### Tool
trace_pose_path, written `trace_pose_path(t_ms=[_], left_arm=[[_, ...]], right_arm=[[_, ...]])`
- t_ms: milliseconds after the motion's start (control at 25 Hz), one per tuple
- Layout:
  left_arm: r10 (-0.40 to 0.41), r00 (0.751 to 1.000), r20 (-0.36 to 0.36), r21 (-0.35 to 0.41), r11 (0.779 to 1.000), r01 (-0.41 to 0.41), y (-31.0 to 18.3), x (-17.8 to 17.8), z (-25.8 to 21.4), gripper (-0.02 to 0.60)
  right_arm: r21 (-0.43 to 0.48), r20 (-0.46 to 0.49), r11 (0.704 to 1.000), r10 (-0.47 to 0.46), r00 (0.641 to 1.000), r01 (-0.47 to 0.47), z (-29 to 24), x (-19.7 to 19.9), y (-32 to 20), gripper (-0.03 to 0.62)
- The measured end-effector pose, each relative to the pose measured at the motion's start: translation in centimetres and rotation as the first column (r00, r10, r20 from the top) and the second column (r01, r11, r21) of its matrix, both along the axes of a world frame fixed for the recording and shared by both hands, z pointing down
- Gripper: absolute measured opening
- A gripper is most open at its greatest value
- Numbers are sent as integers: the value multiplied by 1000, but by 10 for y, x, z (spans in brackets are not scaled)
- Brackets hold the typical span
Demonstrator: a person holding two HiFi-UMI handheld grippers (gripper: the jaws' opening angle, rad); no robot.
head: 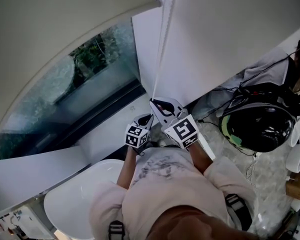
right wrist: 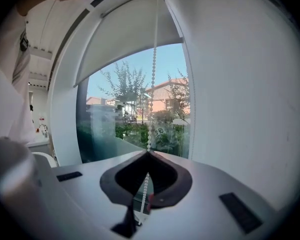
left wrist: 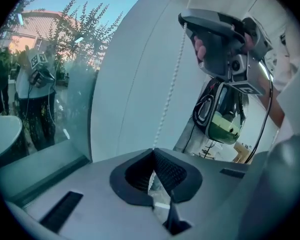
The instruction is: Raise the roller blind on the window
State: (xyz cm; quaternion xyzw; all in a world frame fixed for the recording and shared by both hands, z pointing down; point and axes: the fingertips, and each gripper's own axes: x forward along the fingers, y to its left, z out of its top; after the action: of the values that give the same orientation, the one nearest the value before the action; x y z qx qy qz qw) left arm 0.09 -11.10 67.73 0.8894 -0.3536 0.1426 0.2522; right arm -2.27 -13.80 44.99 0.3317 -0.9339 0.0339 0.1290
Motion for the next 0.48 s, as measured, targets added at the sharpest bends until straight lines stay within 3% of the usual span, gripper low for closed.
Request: trace_pose_path(t_ms=[280, 480], left_arm=[[8, 1000, 9, -40, 999, -7, 4, -1, 24, 9], [11, 1000, 22, -24, 1000, -10, 8, -3, 24, 9]], right_arm=[[-41, -30, 999, -13, 999, 11, 26, -4, 5, 61], [-41, -32, 999, -14, 999, 12, 27, 0, 5, 61]])
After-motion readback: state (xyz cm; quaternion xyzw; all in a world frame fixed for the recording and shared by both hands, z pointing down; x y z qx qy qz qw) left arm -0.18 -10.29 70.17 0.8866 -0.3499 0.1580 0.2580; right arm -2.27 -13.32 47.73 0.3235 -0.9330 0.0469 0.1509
